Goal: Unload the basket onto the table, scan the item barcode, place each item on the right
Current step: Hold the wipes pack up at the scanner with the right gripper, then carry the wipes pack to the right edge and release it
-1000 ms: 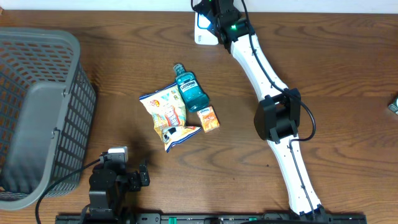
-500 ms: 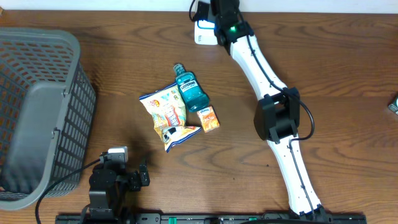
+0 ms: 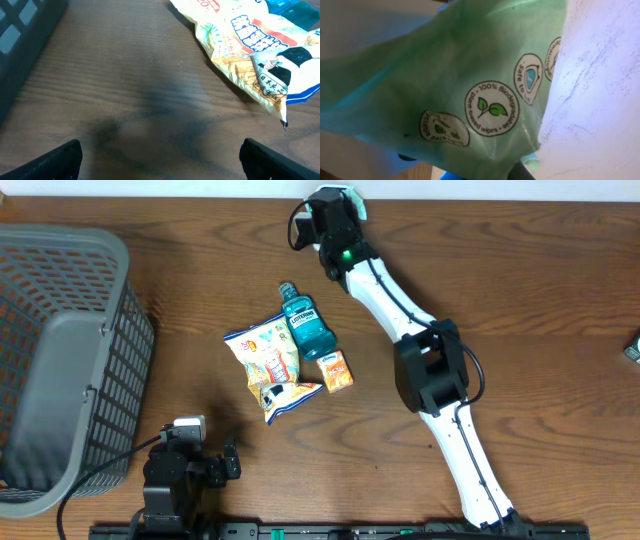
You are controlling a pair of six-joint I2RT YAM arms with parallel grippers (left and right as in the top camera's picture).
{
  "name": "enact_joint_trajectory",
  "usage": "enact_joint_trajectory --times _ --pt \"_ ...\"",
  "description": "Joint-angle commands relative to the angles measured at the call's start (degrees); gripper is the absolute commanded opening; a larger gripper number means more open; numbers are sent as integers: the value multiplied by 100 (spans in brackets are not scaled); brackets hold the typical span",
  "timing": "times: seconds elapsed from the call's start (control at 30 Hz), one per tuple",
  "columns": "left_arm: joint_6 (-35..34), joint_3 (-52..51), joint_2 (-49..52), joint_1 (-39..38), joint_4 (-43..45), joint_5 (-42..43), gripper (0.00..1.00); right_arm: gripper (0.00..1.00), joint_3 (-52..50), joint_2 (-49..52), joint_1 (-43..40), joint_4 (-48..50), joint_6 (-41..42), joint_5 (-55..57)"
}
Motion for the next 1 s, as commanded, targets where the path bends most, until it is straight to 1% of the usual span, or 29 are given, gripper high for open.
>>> enact_joint_trajectory --times 0.0,0.07,0.17,0.3,0.37,0.47,0.57,0.67,0.8,0.9,0.93,0.97 --pt "55 -24 -15 -20 -129 -72 98 1 -26 -531 -278 7 402 251" --pt "55 -24 -15 -20 -129 -70 98 1 -26 -813 -470 -98 992 299" --pt "55 -24 -15 -20 -129 -72 98 1 -26 -1228 -927 -745 2282 595" --pt "55 -24 -15 -20 -129 -72 98 1 -26 -1491 -1766 -2424 3873 986" --pt "55 -24 -15 -20 -129 -70 98 1 -26 -1502 -2319 -3375 4664 1021" --pt "55 -24 -15 -20 -129 -72 98 1 -63 -1497 -3112 -4371 5860 920" --pt "55 -24 -15 -20 -129 -72 98 1 -116 -1495 -3928 -5042 6806 463" --pt "55 -24 -15 -20 -129 -72 98 1 -188 -1464 -4636 -5440 7523 -114" --pt "55 -24 -15 -20 -129 -72 98 1 -507 -1464 -5517 -5576 8432 -365" --pt "55 -24 -15 -20 -129 -72 98 2 -645 -1464 -5884 -5576 8843 -715" --pt "55 -24 -15 -20 -129 -72 98 6 -647 -1464 -5984 -5580 8988 -966" --pt "55 -24 -15 -20 -129 -72 98 14 -647 -1467 -6052 -5582 9114 -1187"
